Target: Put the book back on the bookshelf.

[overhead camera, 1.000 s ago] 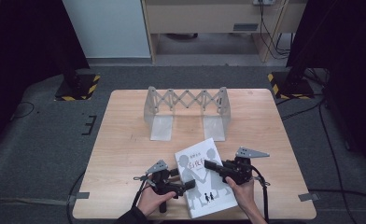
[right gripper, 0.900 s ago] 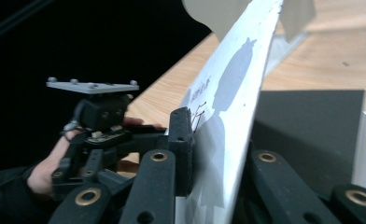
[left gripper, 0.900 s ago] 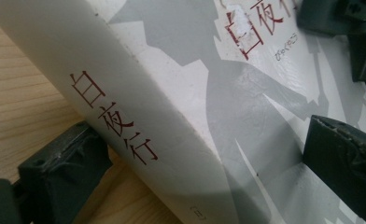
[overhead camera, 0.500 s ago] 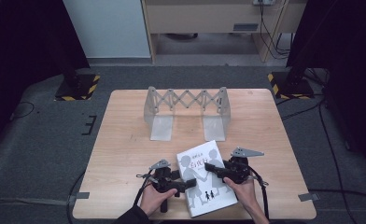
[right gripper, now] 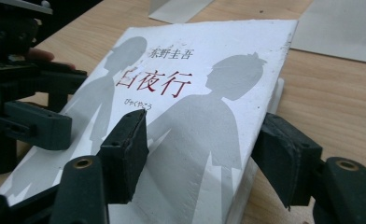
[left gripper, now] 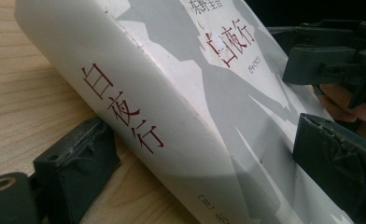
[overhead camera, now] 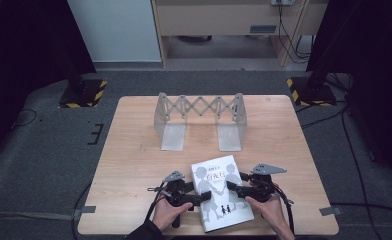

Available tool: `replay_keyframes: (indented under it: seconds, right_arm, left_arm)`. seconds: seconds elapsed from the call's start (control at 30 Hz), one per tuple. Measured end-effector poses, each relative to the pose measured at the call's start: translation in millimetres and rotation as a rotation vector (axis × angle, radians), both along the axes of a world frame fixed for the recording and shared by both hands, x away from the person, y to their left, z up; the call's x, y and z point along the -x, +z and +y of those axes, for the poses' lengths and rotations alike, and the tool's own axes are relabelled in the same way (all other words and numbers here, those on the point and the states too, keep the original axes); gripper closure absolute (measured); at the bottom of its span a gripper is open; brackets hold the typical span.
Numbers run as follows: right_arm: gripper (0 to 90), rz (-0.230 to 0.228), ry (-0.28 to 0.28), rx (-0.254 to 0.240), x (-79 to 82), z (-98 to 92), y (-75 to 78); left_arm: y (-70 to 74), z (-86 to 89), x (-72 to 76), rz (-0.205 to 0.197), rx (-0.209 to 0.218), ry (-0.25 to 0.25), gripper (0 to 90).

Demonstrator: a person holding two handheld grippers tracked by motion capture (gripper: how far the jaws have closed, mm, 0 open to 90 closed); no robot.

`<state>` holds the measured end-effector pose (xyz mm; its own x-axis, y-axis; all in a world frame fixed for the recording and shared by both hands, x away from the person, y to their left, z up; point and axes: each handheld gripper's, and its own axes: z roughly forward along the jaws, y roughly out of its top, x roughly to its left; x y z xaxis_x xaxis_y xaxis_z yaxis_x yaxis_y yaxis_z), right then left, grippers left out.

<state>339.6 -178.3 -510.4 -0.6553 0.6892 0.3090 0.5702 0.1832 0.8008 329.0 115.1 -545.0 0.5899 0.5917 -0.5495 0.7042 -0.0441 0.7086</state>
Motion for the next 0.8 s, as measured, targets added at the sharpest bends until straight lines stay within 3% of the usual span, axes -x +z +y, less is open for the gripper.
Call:
replay_keyframes:
  seconds: [0.2,0.27,0.33,0.5,0.63,0.8]
  right_arm:
    - [34.0,0.014,-0.024,0.008,-0.7,0.6,-4.2]
    - [27.0,-0.003,-0.024,0.028,-0.3,0.8,-5.1]
    - [26.0,-0.034,-0.02,0.06,1.6,2.6,-5.2]
    - [20.8,-0.034,-0.023,0.051,2.8,2.4,-7.7]
    - [19.2,-0.005,-0.044,0.016,1.9,0.4,-12.1]
    - [18.3,0.036,-0.022,-0.025,0.0,4.9,-14.9]
  left_arm:
    - [0.3,-0.7,0.0,-0.003,-0.008,0.001,5.9]
    - [0.3,-1.3,0.0,-0.004,-0.008,0.006,6.0]
    - [0.1,-1.4,-0.3,-0.003,-0.006,0.007,6.0]
    - [0.2,-1.5,-0.2,-0.003,-0.006,0.008,6.0]
    - [0.3,-2.9,1.1,-0.004,-0.008,0.026,6.0]
    - [0.3,-4.3,1.4,-0.006,-0.009,0.036,5.9]
